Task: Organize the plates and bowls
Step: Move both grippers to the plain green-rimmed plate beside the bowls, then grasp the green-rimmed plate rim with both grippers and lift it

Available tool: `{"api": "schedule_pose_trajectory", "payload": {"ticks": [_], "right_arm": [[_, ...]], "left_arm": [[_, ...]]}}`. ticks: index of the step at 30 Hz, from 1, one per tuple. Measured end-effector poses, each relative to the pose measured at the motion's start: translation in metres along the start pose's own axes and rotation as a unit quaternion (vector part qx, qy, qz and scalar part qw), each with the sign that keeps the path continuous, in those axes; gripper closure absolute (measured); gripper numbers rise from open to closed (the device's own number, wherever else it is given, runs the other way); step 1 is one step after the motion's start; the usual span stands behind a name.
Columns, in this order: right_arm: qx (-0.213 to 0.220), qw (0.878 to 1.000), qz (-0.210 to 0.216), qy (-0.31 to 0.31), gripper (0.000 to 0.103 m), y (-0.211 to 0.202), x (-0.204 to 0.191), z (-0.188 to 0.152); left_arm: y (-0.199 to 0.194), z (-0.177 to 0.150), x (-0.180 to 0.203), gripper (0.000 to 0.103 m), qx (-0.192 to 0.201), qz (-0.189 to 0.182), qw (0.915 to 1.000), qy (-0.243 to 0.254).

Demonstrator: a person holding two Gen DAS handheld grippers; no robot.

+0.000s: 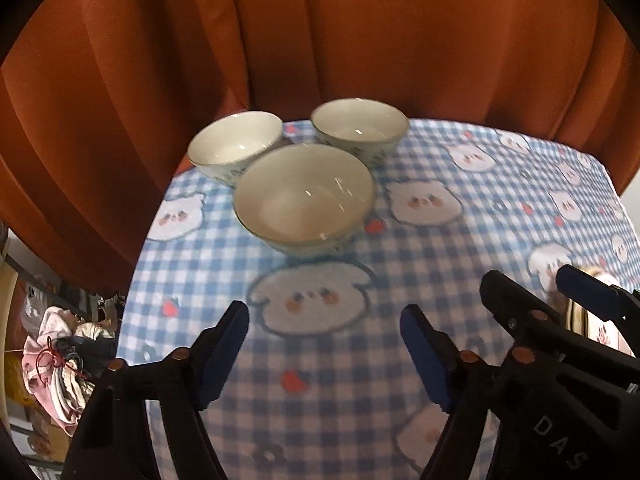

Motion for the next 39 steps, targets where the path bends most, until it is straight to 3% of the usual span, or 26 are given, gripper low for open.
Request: {"api": "schedule_pose_trajectory", "payload": {"ticks": [12, 18, 30, 33, 35, 39], "right_arm": [[0.026, 0.999, 0.016, -0.02, 0.032, 0.046, -0.039, 0.083], [0.023, 0.999, 0.029, -0.022, 0.032, 0.083, -0.055, 0.11], [-0.014, 0.999, 0.04, -0.019, 0.061, 0.14, -0.07, 0.119], [-0.025, 0.999, 0.045, -0.017, 0.074, 0.149, -0.072, 0.118], [-0.026, 0.999, 0.04, -0.02, 0.076, 0.151, -0.072, 0.118], [-0.03, 0.998, 0.045, -0.017, 0.078, 0.151, -0.071, 0.118]], "left_arm": [[0.043, 0.072, -0.039, 0.027, 0.03, 0.036, 0.9986, -0.023], [0.079, 0.089, -0.053, 0.027, 0.013, 0.047, 0.9982, -0.034], [0.129, 0.09, -0.056, 0.051, -0.028, 0.041, 0.998, -0.04], [0.135, 0.089, -0.056, 0.062, -0.039, 0.037, 0.9978, -0.04], [0.135, 0.089, -0.055, 0.077, -0.037, 0.027, 0.9978, -0.047], [0.132, 0.088, -0.053, 0.077, -0.035, 0.024, 0.9982, -0.043]]}}
Point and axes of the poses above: each gripper's, at about its wrist camera, not at the fingertips, and y roughly the way its jaws point, x to its right, z to its top, the point moved 7 cm from there along y, roughly the way its jaws point, and after that the axes turned 11 degrees about -y, right-handed, at the moved point
